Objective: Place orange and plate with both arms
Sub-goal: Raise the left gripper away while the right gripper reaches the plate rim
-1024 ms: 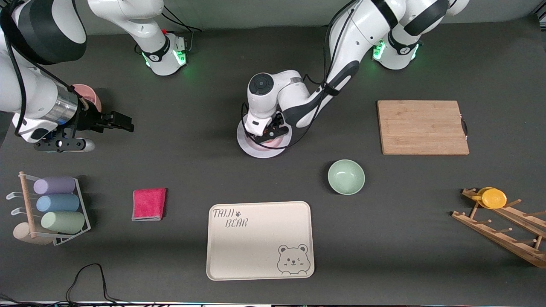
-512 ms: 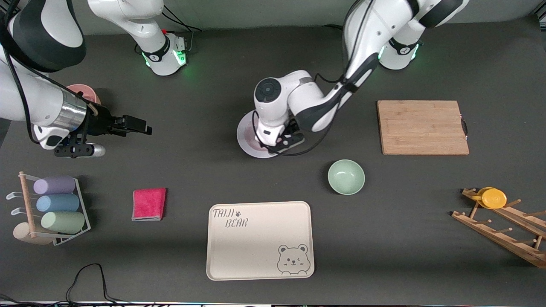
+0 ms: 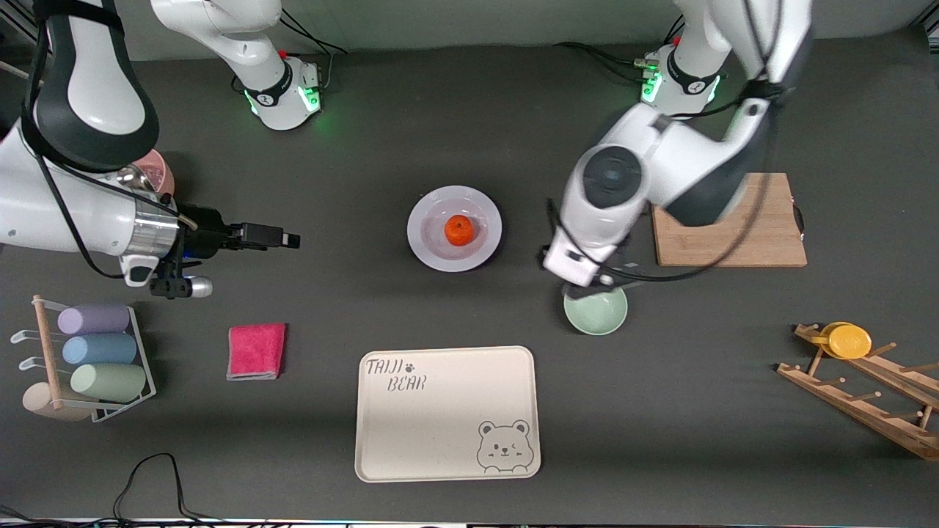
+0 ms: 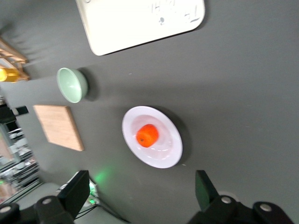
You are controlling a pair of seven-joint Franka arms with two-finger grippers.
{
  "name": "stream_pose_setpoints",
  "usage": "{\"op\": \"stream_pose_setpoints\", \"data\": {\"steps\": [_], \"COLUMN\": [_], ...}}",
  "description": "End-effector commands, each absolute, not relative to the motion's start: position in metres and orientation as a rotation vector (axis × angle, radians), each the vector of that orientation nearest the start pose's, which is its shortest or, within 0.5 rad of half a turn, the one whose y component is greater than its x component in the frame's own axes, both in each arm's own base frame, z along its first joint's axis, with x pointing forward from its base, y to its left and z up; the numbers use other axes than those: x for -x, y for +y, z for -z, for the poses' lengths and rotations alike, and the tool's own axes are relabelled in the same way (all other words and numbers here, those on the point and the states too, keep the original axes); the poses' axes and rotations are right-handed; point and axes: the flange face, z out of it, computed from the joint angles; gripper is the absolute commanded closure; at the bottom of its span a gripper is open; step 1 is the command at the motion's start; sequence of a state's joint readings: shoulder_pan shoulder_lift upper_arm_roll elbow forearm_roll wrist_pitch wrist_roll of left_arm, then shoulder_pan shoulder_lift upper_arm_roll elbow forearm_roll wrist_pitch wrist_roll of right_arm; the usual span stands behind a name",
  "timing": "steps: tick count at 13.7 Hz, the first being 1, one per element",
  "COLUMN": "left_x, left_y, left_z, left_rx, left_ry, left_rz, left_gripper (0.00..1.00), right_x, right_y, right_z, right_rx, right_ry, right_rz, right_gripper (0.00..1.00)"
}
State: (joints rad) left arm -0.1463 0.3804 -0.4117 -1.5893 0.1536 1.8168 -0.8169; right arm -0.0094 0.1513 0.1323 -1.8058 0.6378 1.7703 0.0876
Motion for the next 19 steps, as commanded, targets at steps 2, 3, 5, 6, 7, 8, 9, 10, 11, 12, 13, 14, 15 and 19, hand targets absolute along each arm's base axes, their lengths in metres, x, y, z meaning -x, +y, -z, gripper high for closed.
{"op": "stream_pose_setpoints", "data": {"steps": [2,3,5,6,7,8,9,10,11,12,13,14,15,19], "left_x": [-0.574,-0.571,-0.564,-0.558,-0.552,-0.547,-0.542,-0.54,-0.539,-0.539,-0.54,-0.54,-0.54,-0.543], "left_y": [-0.212,-0.184,-0.132,-0.112,-0.088,-0.059,-0.038,-0.023,-0.015,-0.009,-0.006,-0.003,-0.002,0.005], "left_z": [-0.44,-0.445,-0.455,-0.461,-0.47,-0.48,-0.491,-0.503,-0.521,-0.536,-0.548,-0.552,-0.553,-0.619], "left_rx": [3.074,3.07,3.066,3.061,3.06,3.069,3.072,3.056,3.021,3.005,2.999,2.996,2.995,2.977], "left_ry": [-0.212,-0.179,-0.16,-0.167,-0.156,-0.136,-0.127,-0.138,-0.14,-0.155,-0.165,-0.176,-0.179,-0.174], "left_rz": [-0.211,-0.202,-0.201,-0.195,-0.183,-0.175,-0.181,-0.184,-0.179,-0.19,-0.196,-0.203,-0.203,-0.19], "left_gripper": [0.0,0.0,0.0,0.0,0.0,0.0,0.0,0.0,0.0,0.0,0.0,0.0,0.0,0.0], "right_x": [-0.566,-0.564,-0.558,-0.553,-0.551,-0.549,-0.547,-0.546,-0.544,-0.541,-0.539,-0.537,-0.533,-0.508], "right_y": [0.124,0.126,0.126,0.127,0.127,0.134,0.141,0.142,0.149,0.158,0.161,0.162,0.172,0.195], "right_z": [-0.42,-0.407,-0.379,-0.361,-0.346,-0.332,-0.318,-0.304,-0.293,-0.281,-0.262,-0.243,-0.234,-0.198], "right_rx": [2.351,2.31,2.279,2.252,2.221,2.21,2.204,2.208,2.205,2.176,2.137,2.103,2.09,2.079], "right_ry": [0.129,0.121,0.096,0.075,0.071,0.031,-0.018,-0.031,-0.059,-0.079,-0.091,-0.104,-0.124,-0.143], "right_rz": [-0.283,-0.291,-0.288,-0.287,-0.291,-0.299,-0.303,-0.302,-0.309,-0.306,-0.295,-0.278,-0.283,-0.237], "right_gripper": [0.0,0.0,0.0,0.0,0.0,0.0,0.0,0.0,0.0,0.0,0.0,0.0,0.0,0.0]}}
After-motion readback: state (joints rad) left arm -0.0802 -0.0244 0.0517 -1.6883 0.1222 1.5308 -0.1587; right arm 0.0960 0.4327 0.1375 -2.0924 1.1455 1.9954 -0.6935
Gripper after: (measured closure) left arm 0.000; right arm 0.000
